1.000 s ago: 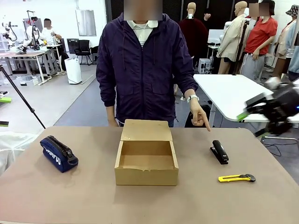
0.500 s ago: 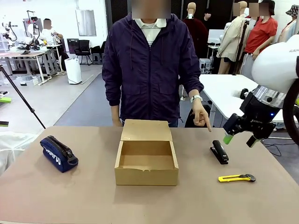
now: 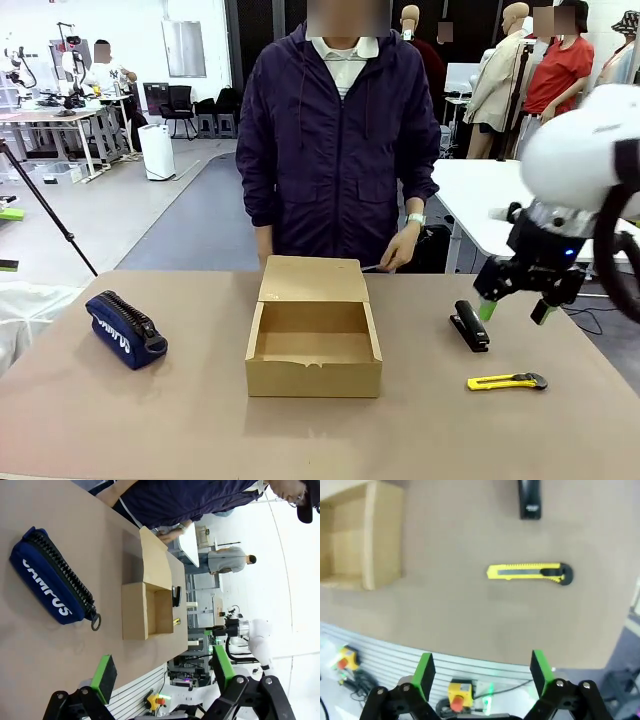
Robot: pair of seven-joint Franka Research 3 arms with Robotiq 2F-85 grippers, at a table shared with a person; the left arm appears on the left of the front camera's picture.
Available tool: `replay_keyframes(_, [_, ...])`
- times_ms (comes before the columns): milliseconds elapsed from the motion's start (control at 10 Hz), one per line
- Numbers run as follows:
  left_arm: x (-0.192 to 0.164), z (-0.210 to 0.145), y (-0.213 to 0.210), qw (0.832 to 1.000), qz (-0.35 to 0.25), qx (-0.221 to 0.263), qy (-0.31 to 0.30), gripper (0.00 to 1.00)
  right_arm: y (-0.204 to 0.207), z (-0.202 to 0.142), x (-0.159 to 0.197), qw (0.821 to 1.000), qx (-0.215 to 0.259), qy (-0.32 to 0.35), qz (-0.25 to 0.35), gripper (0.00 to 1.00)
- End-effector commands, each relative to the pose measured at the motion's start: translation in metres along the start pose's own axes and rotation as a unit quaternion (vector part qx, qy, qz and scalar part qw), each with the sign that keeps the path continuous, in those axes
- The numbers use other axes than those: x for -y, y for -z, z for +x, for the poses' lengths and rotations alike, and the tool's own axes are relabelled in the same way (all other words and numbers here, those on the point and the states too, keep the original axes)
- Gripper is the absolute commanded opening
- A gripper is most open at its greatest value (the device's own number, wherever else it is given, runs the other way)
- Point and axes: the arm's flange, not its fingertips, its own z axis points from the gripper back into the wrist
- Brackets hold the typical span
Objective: Pack the items into the box.
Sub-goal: Pick up the item specified by the human and place it in the Mailer Box.
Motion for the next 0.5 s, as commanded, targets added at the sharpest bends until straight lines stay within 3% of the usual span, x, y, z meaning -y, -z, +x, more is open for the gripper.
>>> replay_keyframes(0, [0.000,0.000,-0.003,1.000,-0.001,-0.006,0.007,1.00,0.025,0.044,-0.006,0.998,-0.029,0.021,-0.042,1.00])
replay_keyframes(400, [0.000,0.000,-0.003,1.000,-0.001,-0.006,0.007,1.00,0.095,0.074,0.009,0.997,0.033,0.054,-0.044,1.00])
